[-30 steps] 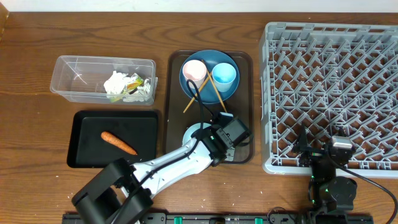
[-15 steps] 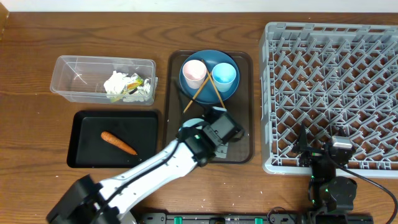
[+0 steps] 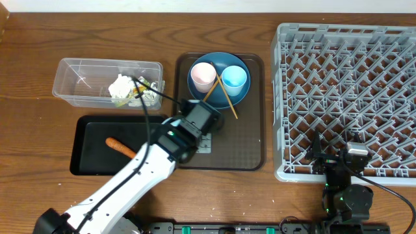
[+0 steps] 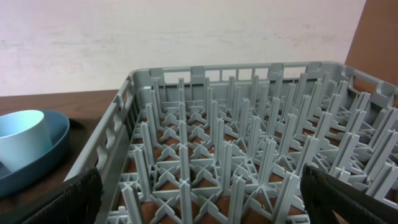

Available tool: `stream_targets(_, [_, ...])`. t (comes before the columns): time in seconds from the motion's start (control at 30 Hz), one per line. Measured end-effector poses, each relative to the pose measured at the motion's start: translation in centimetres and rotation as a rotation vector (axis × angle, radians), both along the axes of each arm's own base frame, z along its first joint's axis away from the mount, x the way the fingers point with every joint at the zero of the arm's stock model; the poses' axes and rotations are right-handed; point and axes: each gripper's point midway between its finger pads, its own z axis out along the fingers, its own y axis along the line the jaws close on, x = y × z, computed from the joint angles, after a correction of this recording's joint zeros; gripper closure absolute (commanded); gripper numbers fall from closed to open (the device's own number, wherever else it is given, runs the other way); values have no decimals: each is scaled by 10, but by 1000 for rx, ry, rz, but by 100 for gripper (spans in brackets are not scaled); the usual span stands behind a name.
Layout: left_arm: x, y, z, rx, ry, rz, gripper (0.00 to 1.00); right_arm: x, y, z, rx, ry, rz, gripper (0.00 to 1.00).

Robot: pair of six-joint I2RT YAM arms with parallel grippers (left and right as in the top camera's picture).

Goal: Sort waste into correct bins and load items into the dishwasher rack
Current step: 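Lift the rice bowl and carry it left over the black tray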

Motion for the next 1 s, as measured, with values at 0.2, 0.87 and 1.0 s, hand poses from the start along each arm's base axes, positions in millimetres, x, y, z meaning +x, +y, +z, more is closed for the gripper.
stream_targets(0.2, [12, 24, 3, -26, 18, 39, 94, 0, 0, 0, 0, 0, 0, 1])
stream_targets(0.87, [38, 79, 16, -358, 67, -16, 94, 0, 0, 0, 0, 0, 0, 1])
stream_targets(1.0, [34, 81, 24, -466, 63, -71, 94, 0, 0, 0, 0, 0, 0, 1])
